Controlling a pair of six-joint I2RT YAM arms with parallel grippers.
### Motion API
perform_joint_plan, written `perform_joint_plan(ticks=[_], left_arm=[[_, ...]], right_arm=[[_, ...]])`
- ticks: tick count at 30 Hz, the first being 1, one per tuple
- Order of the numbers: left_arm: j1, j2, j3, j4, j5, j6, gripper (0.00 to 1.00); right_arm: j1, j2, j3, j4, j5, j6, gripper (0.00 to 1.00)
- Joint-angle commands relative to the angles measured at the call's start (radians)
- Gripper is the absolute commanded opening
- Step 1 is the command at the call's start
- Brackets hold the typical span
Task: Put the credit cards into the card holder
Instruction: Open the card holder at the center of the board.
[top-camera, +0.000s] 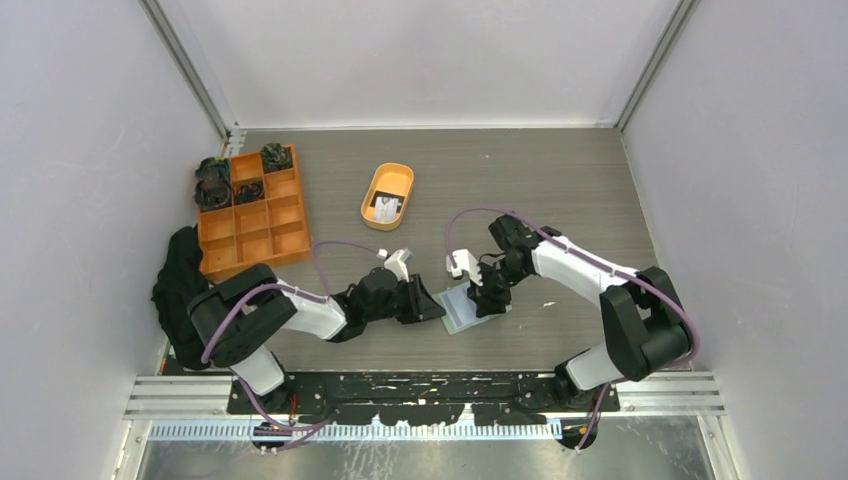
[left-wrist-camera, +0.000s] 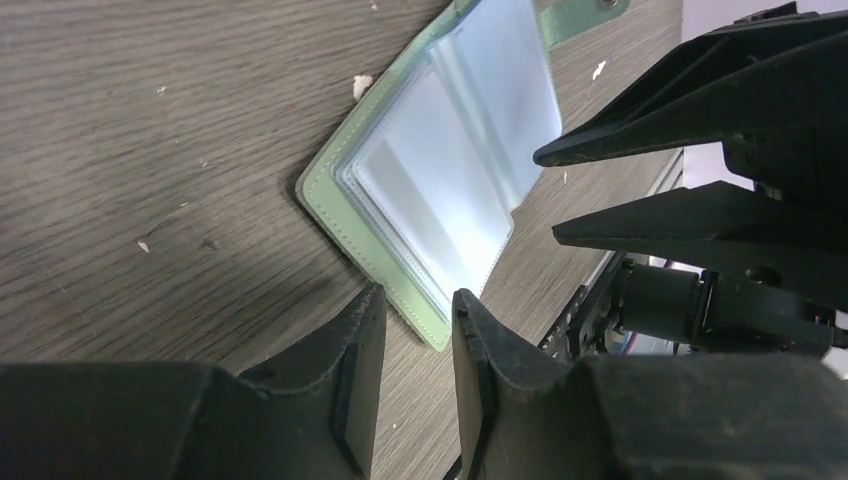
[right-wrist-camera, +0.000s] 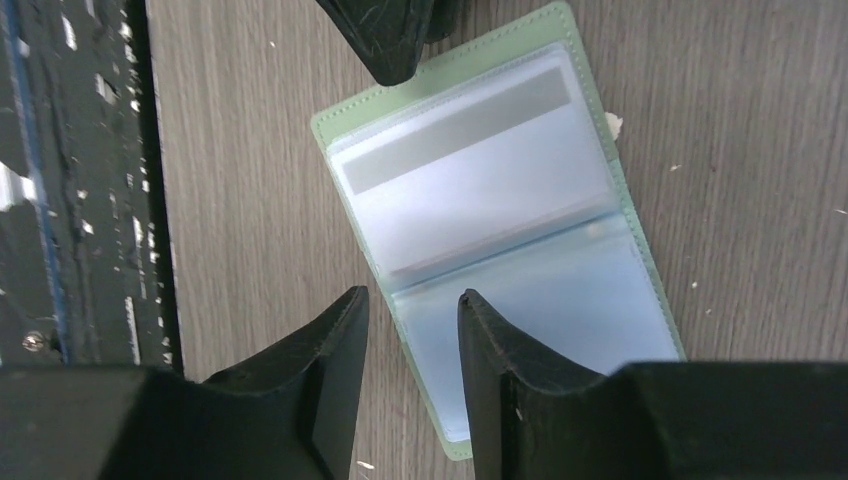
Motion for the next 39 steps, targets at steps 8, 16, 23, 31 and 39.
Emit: perform_joint_plan(ticks=[8,16,23,31,39], left_arm=[[-0.011,0.032,0.060,0.069,0.003,-0.038,0.32],[-0.010,0.072,0.083,0.066,-0.002,-0.047,0.31],[-0.012,0.097,0.108,0.066,0.000,-0.052,0.31],[-0.013,0.114,0.124,0.048,-0.004,-0.058,0.32],[-0.012,0.142,0.157,0.022,-0.003,-0.061,0.33]], right_arm=[[0.088,0.052,0.036,0.048,0.188,-0.015,0.42],[0.095,0.033,0.033,0.055,0.164,-0.008,0.46],[0.102,0.053,0.039,0.054,0.194,-0.003,0.46],[0.114,0.069,0.043,0.046,0.213,-0.006,0.46],[0.117,0.052,0.064,0.035,0.202,0.022,0.51]])
